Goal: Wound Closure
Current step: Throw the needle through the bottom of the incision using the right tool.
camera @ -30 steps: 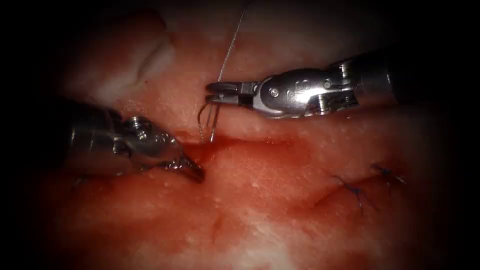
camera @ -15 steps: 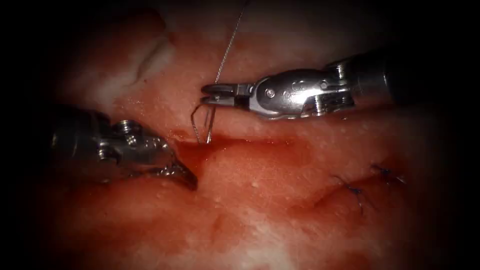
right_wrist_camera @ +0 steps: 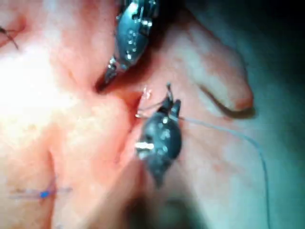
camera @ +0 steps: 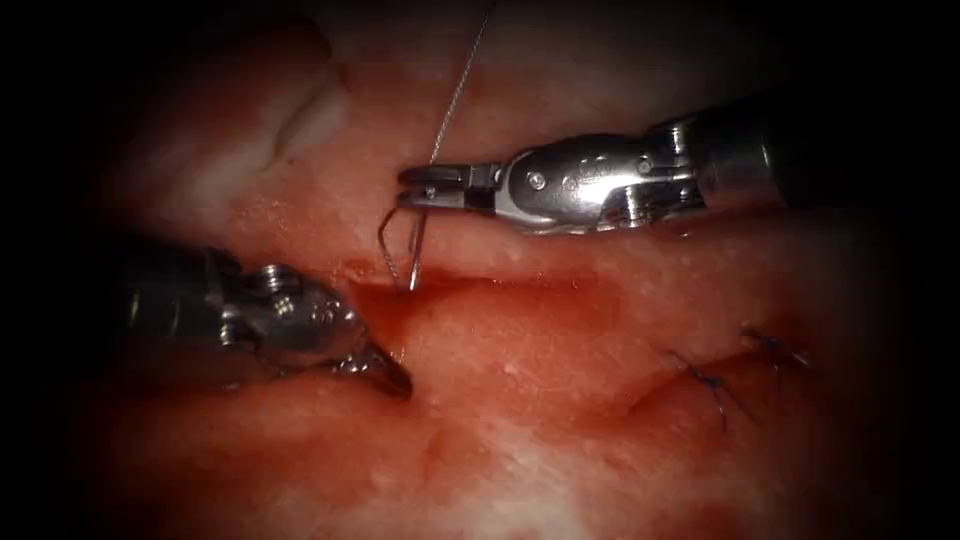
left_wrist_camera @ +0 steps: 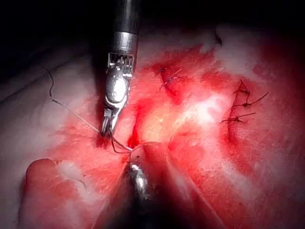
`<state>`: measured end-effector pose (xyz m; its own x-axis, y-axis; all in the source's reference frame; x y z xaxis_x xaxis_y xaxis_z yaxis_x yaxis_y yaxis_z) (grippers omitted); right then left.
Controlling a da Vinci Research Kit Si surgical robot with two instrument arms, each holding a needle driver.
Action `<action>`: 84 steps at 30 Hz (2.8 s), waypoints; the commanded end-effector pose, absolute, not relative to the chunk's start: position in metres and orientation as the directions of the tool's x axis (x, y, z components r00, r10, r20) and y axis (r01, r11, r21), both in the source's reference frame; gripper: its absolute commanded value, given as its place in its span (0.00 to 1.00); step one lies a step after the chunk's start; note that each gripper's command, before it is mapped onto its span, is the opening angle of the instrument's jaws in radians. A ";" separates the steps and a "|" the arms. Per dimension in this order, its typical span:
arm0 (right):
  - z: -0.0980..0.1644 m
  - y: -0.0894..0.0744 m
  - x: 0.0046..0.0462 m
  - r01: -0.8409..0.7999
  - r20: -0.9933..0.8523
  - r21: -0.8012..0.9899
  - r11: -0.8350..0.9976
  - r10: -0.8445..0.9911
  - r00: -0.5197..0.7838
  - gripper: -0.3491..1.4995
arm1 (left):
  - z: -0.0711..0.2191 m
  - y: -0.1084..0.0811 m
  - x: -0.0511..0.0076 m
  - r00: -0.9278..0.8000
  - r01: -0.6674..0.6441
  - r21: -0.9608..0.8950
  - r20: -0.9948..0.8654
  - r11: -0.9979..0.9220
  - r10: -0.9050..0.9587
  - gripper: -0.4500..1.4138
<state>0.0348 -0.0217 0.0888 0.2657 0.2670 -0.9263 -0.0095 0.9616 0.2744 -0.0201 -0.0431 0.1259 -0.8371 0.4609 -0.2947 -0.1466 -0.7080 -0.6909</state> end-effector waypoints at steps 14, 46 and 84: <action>0.089 -0.021 0.0353 -0.038 -0.911 0.335 0.942 0.334 0.243 0.00 | 0.129 -0.044 -0.0201 -0.845 -0.123 -0.691 -0.303 -0.713 0.440 0.23; 0.089 -0.022 0.0356 -0.025 -0.817 0.539 0.842 0.530 0.229 0.00 | 0.130 -0.043 -0.0183 -0.849 -0.118 -0.697 -0.298 -0.708 0.435 0.22; 0.090 -0.027 0.0360 0.041 -0.466 0.881 0.471 0.851 0.243 0.00 | 0.131 -0.043 -0.0169 -0.853 -0.121 -0.698 -0.291 -0.706 0.434 0.22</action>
